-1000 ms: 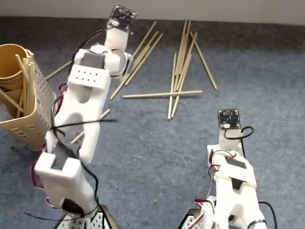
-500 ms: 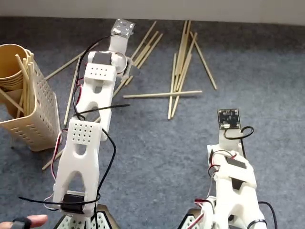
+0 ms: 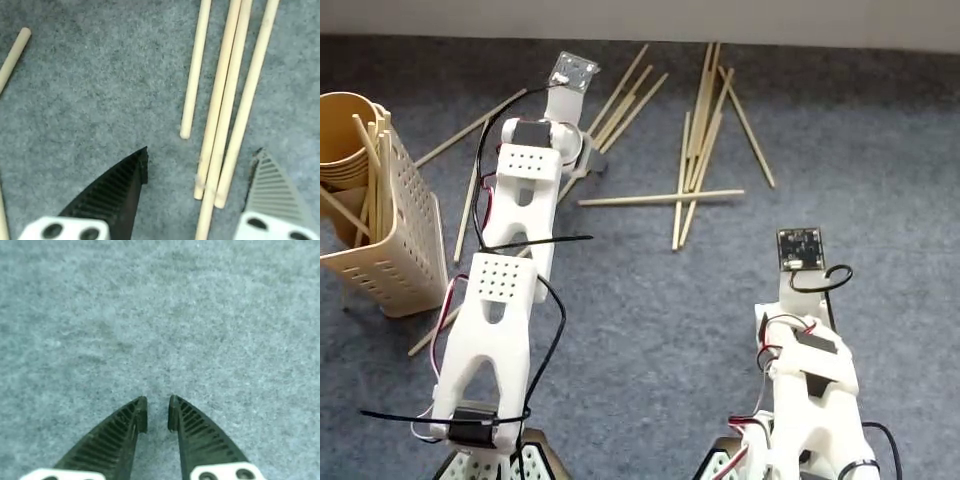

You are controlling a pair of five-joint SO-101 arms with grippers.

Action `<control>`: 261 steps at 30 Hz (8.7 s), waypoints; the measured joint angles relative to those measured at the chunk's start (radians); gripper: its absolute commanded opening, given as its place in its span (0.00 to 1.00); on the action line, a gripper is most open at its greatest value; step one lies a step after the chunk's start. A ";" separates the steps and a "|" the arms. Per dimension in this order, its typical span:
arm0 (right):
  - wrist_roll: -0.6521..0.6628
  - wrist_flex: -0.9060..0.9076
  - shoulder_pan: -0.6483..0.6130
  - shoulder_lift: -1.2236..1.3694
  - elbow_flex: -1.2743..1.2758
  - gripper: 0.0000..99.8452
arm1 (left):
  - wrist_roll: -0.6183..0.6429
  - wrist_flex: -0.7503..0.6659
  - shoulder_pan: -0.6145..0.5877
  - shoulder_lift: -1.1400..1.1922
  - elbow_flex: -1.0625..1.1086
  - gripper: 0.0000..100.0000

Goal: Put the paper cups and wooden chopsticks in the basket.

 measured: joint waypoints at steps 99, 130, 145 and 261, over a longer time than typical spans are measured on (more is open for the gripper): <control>0.000 0.000 0.000 0.000 0.000 0.08 | -0.014 -1.126 -0.523 -2.343 2.305 0.00; 0.000 0.000 0.000 0.000 0.000 0.08 | 0.006 -1.094 -0.523 -2.513 2.524 0.18; 0.000 0.000 0.000 0.000 0.000 0.08 | 0.006 -0.779 -0.341 -2.855 2.415 0.18; -0.724 0.362 -0.316 2.071 -2.928 0.24 | 0.006 -1.059 0.322 -2.869 3.198 0.18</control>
